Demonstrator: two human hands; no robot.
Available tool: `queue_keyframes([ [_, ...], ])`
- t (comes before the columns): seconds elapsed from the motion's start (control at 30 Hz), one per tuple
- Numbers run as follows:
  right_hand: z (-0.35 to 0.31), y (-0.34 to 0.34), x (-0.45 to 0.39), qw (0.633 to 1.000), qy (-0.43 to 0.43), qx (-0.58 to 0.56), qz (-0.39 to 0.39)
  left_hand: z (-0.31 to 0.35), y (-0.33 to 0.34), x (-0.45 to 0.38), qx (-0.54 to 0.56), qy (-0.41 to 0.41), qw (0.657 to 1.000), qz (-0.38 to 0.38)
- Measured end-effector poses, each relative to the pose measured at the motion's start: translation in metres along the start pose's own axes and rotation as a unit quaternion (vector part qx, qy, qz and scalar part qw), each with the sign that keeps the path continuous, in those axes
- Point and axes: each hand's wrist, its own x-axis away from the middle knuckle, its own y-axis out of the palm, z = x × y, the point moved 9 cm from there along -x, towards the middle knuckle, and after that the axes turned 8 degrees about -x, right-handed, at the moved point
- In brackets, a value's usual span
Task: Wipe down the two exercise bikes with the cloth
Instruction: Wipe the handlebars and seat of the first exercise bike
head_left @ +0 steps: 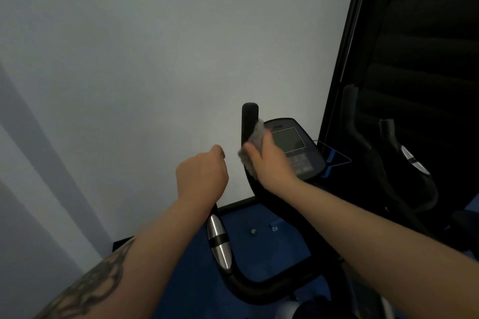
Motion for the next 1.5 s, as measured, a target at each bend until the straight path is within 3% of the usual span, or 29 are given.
queue_keyframes([
  [0.13, 0.020, -0.021, 0.002, 0.971, 0.078, 0.136, -0.181, 0.000, 0.001, 0.000, 0.006, -0.002, 1.000, 0.002],
  [0.3, -0.010, -0.017, -0.018, 0.996, 0.059, 0.016, -0.069, -0.001, -0.001, 0.000, 0.016, -0.006, 1.000, 0.007],
  [0.4, 0.007, -0.002, 0.008, 0.996, 0.059, 0.060, -0.022, -0.002, -0.002, 0.000, 0.018, -0.011, 1.000, 0.010],
  [0.6, 0.025, -0.034, 0.027, 0.966, 0.118, 0.165, -0.159, -0.002, -0.005, 0.001, 0.035, -0.021, 0.999, 0.025],
  [0.8, 0.015, -0.008, 0.041, 0.994, 0.045, 0.083, -0.052, -0.005, -0.016, 0.007, 0.074, -0.035, 0.994, 0.068],
  [0.87, 0.025, -0.015, 0.062, 0.995, 0.029, 0.069, -0.059, -0.004, -0.022, 0.011, 0.097, -0.035, 0.990, 0.092],
  [1.03, 0.044, -0.060, 0.073, 0.950, 0.029, 0.254, -0.179, -0.003, -0.023, 0.013, 0.109, -0.045, 0.990, 0.083],
  [1.07, 0.044, -0.069, 0.071, 0.952, 0.027, 0.260, -0.162, -0.004, -0.025, 0.020, 0.124, -0.059, 0.986, 0.090],
  [1.13, 0.045, -0.072, 0.077, 0.980, 0.031, 0.161, -0.113, 0.002, -0.029, 0.043, 0.163, -0.081, 0.977, 0.109],
  [1.23, 0.056, -0.048, 0.104, 0.996, 0.007, 0.053, -0.070, 0.027, -0.029, 0.084, 0.160, -0.052, 0.980, 0.105],
  [1.4, 0.064, -0.064, 0.129, 0.997, -0.031, 0.050, -0.047, 0.045, -0.011, 0.120, 0.097, -0.009, 0.995, 0.009],
  [1.5, 0.068, -0.075, 0.153, 0.995, -0.036, 0.075, -0.058, 0.044, -0.007, 0.130, 0.096, -0.010, 0.995, -0.011],
])
